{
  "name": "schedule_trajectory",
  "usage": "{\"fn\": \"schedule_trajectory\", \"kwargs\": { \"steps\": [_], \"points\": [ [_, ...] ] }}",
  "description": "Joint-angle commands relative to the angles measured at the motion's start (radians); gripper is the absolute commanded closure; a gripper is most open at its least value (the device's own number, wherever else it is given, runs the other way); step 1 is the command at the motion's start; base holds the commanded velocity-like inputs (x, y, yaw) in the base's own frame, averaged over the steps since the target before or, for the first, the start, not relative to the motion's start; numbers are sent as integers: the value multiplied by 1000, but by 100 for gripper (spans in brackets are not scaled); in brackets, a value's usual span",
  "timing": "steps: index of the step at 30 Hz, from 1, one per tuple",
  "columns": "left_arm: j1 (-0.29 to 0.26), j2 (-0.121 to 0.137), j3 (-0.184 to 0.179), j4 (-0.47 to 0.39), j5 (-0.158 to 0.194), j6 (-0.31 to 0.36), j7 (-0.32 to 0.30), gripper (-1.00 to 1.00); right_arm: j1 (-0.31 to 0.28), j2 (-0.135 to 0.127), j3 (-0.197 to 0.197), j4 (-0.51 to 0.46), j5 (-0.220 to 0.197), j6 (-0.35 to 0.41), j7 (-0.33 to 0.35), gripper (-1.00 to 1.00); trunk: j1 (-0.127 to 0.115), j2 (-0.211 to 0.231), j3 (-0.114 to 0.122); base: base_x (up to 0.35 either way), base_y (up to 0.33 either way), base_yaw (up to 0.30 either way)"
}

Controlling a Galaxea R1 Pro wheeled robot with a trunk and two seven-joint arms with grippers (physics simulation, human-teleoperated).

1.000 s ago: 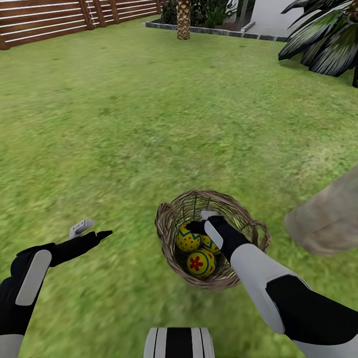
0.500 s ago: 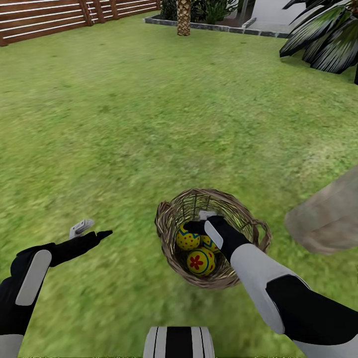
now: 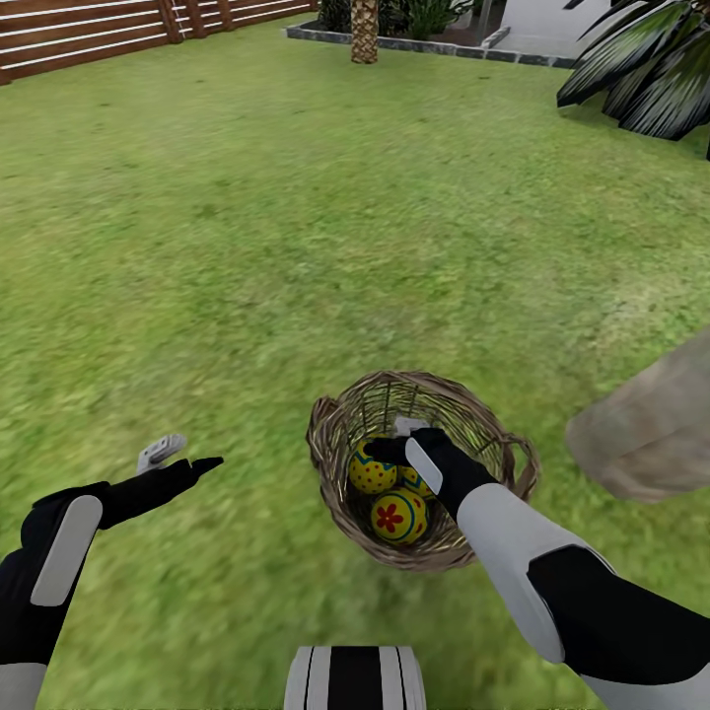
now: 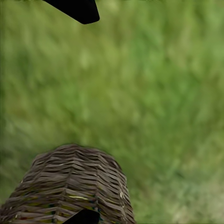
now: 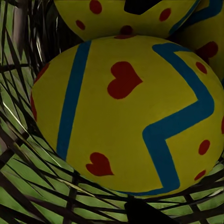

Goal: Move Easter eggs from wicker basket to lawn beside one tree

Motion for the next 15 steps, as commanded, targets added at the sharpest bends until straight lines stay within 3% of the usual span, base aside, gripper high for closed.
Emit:
{"fn": "schedule_trajectory", "kwargs": {
  "steps": [1, 15],
  "points": [
    [0, 0, 2, 0, -8, 5, -10, -100, 0, 0, 5, -1, -9, 3, -8, -100, 0, 0, -1, 0, 0, 0],
    [6, 1, 5, -14, -3, 3, -11, -100, -4, -1, 11, -6, -2, 3, -10, -100, 0, 0, -1, 0, 0, 0]
  ]
}}
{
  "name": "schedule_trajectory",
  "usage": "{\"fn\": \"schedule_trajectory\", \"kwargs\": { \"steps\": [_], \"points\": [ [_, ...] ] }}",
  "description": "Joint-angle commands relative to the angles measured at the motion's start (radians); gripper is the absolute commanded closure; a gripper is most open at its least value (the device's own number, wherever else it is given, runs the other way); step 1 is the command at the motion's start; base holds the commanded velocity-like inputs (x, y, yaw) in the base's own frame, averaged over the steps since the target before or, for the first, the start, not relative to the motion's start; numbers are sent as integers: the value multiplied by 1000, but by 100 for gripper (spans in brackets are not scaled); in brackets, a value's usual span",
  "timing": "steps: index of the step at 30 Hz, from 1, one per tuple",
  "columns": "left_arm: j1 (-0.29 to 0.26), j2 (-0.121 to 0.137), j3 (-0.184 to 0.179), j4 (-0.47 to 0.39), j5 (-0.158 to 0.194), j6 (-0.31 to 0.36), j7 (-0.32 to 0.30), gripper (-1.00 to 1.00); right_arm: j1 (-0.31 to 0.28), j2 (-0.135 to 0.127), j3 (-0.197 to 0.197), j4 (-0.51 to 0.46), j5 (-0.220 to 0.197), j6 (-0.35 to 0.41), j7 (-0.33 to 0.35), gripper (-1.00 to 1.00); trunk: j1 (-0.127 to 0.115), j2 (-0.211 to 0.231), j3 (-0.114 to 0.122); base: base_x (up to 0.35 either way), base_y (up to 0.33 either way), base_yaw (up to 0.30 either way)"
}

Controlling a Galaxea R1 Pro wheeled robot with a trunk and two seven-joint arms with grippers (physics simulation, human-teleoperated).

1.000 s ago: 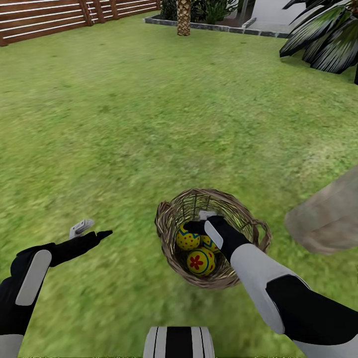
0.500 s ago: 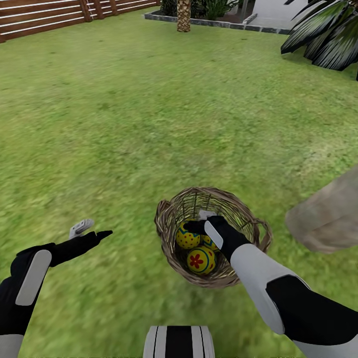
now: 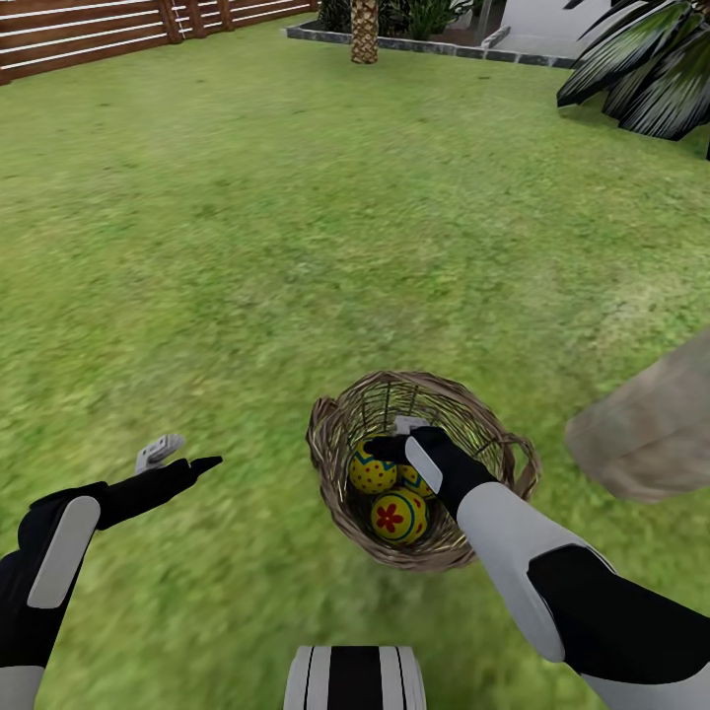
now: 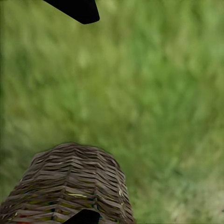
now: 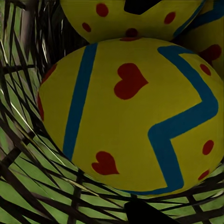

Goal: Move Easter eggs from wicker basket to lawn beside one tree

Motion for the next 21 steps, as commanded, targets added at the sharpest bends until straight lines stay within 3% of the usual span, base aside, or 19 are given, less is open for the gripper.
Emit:
{"fn": "schedule_trajectory", "kwargs": {
  "steps": [1, 13, 14, 21],
  "points": [
    [-1, 0, 2, 0, -8, 5, -10, -100, 0, -1, 8, -2, -10, 4, -9, -100, 0, 0, -1, 0, 0, 0],
    [-1, 0, 2, 0, -8, 5, -10, -100, 0, -1, 70, -1, -9, 6, -11, -100, 0, 0, -1, 0, 0, 0],
    [-1, 0, 2, 0, -8, 5, -10, -100, 0, -1, 247, -1, -9, 6, -10, -100, 0, 0, -1, 0, 0, 0],
    [-1, 0, 2, 0, -8, 5, -10, -100, 0, -3, 281, -1, -9, 8, -8, -100, 0, 0, -1, 0, 0, 0]
  ]
}}
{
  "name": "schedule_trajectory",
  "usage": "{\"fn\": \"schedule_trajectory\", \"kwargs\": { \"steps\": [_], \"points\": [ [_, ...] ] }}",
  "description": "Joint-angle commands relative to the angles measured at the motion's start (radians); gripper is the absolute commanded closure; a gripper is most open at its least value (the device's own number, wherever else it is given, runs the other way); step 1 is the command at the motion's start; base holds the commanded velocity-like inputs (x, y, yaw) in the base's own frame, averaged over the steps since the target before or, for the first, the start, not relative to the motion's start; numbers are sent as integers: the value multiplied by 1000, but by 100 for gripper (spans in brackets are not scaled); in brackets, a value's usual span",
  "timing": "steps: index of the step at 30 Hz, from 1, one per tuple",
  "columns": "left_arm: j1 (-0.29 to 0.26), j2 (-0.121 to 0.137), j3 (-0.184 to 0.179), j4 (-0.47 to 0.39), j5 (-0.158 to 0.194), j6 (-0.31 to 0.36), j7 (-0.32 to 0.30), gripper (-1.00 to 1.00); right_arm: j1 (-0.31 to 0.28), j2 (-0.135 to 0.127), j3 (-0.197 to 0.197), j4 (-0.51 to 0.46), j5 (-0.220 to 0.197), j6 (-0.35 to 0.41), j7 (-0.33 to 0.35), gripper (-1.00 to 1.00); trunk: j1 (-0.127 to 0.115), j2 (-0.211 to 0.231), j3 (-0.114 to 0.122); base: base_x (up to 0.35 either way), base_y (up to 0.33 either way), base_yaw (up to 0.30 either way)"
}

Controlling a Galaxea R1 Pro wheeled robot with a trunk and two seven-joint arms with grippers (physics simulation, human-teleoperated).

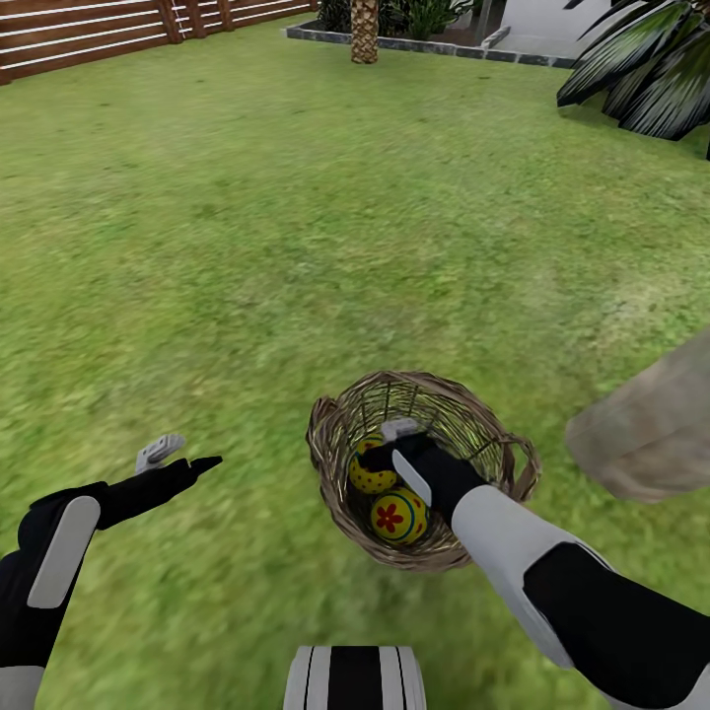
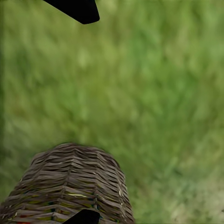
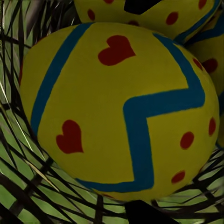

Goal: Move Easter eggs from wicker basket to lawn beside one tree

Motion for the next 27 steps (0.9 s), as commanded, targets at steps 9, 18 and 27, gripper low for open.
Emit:
{"fn": "schedule_trajectory", "kwargs": {
  "steps": [9, 18, 27],
  "points": [
    [-1, 0, 2, 0, -8, 5, -10, -100, -1, -6, 35, -8, -10, 1, -7, -100, 0, 0, -1, 0, 0, 0],
    [-1, 0, 2, 0, -8, 5, -10, -100, -1, -7, 36, -32, -10, 0, -1, -100, 0, 0, -1, 0, 0, 0],
    [-1, -1, 2, 0, -9, 4, -8, -100, -1, -9, 31, -34, -11, -1, 9, -100, 0, 0, -1, 0, 0, 0]
  ]
}}
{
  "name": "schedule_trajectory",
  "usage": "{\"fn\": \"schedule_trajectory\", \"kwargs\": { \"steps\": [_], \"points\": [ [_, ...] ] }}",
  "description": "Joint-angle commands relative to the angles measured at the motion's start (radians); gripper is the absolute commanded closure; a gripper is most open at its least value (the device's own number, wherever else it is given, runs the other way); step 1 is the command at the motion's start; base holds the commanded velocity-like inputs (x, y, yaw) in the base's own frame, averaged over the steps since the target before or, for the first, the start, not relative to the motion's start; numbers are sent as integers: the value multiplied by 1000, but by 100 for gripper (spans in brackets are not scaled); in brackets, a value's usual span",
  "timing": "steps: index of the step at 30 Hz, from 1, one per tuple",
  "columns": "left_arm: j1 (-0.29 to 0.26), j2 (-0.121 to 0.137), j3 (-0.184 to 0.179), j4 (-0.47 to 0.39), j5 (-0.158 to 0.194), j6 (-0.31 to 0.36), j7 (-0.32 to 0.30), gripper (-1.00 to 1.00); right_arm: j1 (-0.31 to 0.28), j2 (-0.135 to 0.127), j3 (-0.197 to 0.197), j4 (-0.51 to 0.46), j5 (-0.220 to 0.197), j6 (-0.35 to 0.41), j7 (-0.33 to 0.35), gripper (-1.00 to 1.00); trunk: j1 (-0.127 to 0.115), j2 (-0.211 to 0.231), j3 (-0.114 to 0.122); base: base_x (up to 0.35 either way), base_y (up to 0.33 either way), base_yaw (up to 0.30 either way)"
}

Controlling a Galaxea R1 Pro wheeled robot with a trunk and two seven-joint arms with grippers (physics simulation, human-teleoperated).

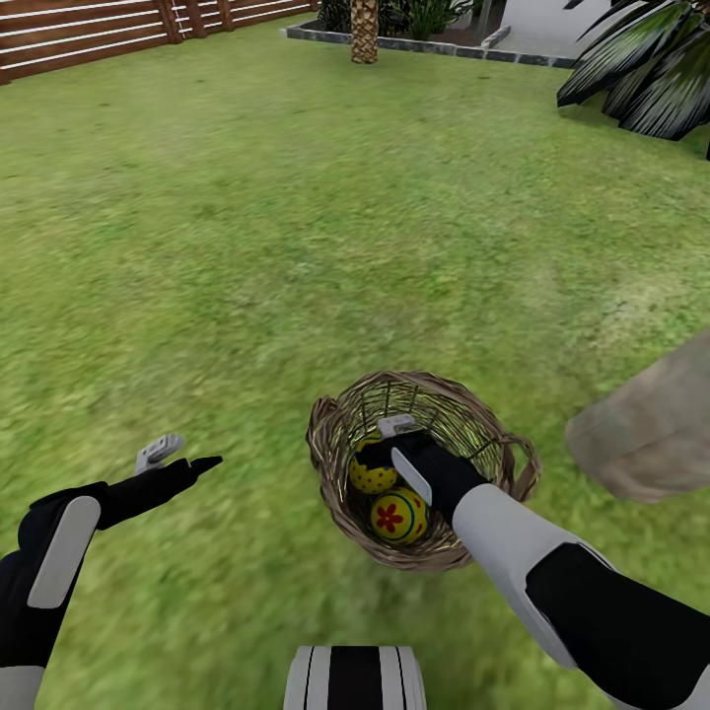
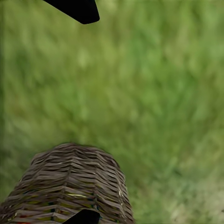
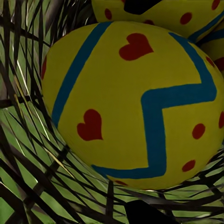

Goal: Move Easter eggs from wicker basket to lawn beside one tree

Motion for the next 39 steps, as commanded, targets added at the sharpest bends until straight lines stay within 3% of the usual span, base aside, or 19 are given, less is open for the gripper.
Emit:
{"fn": "schedule_trajectory", "kwargs": {
  "steps": [1, 10, 26, 39],
  "points": [
    [-1, 0, 1, 0, -8, 5, -10, -100, -1, -1, 7, -1, -10, 3, -1, -100, 0, 0, -1, 0, 0, 0],
    [-1, -2, -1, -1, -7, 6, -11, -100, -1, -8, 1, -1, -10, 3, 18, -100, 0, 0, -1, 0, 0, 0],
    [-1, -2, -2, -3, -8, 7, -10, -100, -1, -19, -1, -55, -12, 3, 15, -100, 3, -2, -28, 0, 0, 0],
    [-1, -1, -1, -3, -8, 7, -11, -100, -1, -20, -1, -55, -15, 5, 4, -100, 3, -2, -28, 0, 0, 0]
  ]
}}
